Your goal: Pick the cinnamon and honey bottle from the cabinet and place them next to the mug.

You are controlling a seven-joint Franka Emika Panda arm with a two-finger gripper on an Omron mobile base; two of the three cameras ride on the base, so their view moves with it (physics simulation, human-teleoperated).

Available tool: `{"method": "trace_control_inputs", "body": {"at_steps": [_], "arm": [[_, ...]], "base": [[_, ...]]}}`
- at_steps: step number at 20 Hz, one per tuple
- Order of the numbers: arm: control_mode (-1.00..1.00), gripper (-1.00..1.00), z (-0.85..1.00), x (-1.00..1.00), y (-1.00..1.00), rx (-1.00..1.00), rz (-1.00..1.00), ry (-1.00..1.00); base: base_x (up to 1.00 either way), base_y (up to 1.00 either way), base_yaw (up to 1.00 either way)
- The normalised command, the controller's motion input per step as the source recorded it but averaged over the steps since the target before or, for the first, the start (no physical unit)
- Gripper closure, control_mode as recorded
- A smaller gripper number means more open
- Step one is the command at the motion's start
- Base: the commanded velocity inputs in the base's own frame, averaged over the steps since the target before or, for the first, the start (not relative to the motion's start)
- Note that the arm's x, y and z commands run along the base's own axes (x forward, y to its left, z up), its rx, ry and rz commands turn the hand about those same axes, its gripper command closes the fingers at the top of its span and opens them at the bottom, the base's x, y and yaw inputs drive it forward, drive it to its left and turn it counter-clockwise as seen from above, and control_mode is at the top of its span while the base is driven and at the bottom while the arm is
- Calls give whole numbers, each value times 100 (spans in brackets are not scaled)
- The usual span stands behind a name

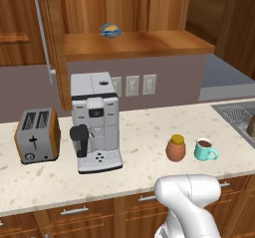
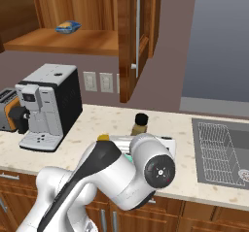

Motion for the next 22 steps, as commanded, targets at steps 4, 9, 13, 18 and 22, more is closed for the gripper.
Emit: {"method": "trace_control_inputs", "body": {"at_steps": [4,9,13,18,22], "arm": [[-100,100,-27,51,-13,-2,1,7],[-100,100,-47,7,-5,0,0,8],[-100,100,-46,10,-3,-3,1,11],[-100,100,-49,28,-14,-6,1,14],[-100,100,-32,28,-20,-1,8,6]], "base": [[0,0,0],[0,0,0],[0,0,0],[0,0,0],[0,0,0]]}}
